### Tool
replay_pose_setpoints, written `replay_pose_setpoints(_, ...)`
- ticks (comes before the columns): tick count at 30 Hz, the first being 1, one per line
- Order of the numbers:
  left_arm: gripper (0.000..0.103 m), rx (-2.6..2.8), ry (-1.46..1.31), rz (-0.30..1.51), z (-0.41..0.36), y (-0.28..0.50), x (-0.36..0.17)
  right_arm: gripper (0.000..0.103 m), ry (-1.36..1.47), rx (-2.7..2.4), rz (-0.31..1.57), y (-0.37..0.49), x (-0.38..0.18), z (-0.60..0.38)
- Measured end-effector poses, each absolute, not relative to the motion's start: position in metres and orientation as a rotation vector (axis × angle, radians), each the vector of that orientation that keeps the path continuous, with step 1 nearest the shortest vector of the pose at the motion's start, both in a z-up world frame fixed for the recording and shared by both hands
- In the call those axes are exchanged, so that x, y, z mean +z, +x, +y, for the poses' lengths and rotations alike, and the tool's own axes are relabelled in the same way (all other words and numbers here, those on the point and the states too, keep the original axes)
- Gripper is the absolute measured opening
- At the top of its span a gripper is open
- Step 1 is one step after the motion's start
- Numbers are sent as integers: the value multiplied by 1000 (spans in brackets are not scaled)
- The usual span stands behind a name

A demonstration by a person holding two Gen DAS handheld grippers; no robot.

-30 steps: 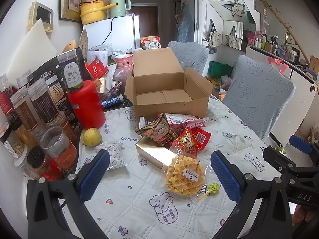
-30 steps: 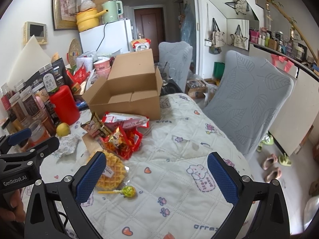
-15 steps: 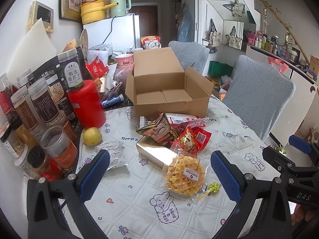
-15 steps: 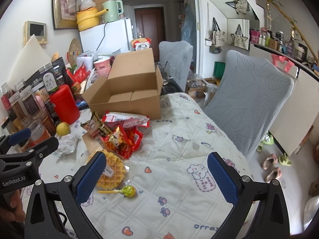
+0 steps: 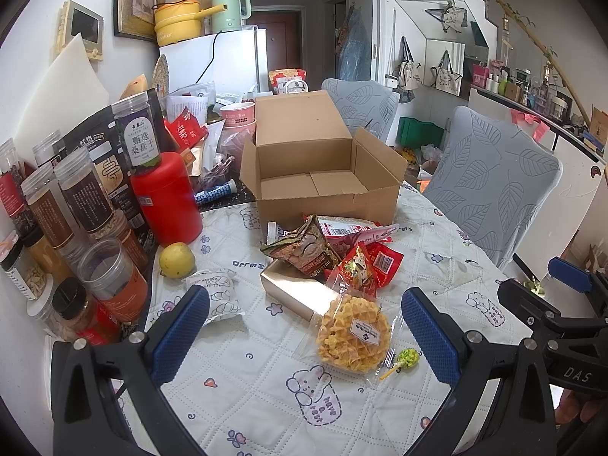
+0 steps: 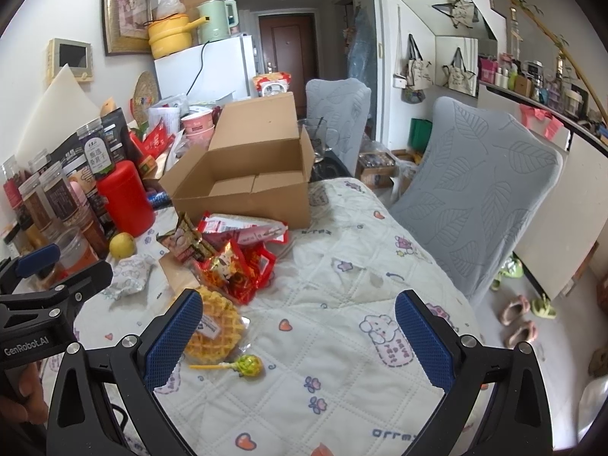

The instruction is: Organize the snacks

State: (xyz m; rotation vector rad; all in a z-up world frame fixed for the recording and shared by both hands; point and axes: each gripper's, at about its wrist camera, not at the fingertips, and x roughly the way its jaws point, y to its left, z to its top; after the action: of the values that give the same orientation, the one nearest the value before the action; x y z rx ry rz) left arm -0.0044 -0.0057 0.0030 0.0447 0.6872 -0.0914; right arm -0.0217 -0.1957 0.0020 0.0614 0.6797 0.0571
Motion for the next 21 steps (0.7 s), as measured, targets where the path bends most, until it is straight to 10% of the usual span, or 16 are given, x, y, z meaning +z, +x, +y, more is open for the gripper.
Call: replay_pose_setpoints(21,103,-96,-26,735,28,-21,-22,103,42,178,741,-36,-35,-178)
